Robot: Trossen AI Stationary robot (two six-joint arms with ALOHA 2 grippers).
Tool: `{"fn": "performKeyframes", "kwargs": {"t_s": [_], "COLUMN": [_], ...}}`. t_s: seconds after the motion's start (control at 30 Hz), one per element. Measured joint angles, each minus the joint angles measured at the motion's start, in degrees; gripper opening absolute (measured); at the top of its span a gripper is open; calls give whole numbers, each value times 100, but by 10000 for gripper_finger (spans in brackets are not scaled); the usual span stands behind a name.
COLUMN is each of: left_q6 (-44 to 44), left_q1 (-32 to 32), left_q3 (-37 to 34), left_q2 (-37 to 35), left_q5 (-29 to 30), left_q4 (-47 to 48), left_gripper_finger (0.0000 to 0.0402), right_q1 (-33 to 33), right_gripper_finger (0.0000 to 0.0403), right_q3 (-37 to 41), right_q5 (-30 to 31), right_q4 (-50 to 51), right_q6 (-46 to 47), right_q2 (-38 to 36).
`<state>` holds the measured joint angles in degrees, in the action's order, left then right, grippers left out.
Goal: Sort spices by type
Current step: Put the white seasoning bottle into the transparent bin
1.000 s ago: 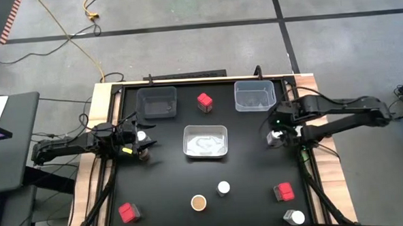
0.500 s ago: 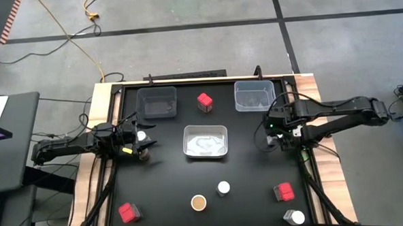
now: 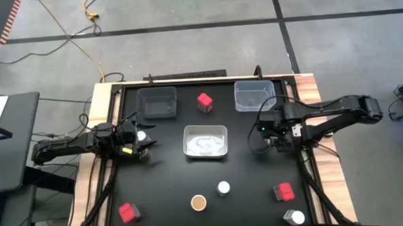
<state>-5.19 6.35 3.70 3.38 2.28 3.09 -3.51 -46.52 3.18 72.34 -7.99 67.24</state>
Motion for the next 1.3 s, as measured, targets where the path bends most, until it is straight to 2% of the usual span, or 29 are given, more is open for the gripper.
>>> {"fn": "performKeyframes", "kwargs": {"t_s": [0.23,0.63,0.93,1.03,1.17,1.3], "left_q6": [0,0,0,0,0,-1], "left_q1": [-2,-1,-1,-1,-2,-1], "left_q3": [0,1,2,1,0,2], "left_q2": [0,-2,-1,0,0,-2], "left_q5": [0,0,0,0,0,0], "left_q4": [0,1,0,1,0,0], "left_gripper_finger": [334,334,334,334,334,334], "right_q1": [0,-255,-267,-322,-528,-802], "right_gripper_finger": [313,224,223,223,223,224], "right_q3": [0,-2,-24,-141,-217,-227], "right_q5": [14,76,76,79,76,-276], "right_q4": [-7,2,7,-17,0,3], "right_q6": [28,44,117,881,2344,3546], "right_q2": [297,315,317,332,334,334]}}
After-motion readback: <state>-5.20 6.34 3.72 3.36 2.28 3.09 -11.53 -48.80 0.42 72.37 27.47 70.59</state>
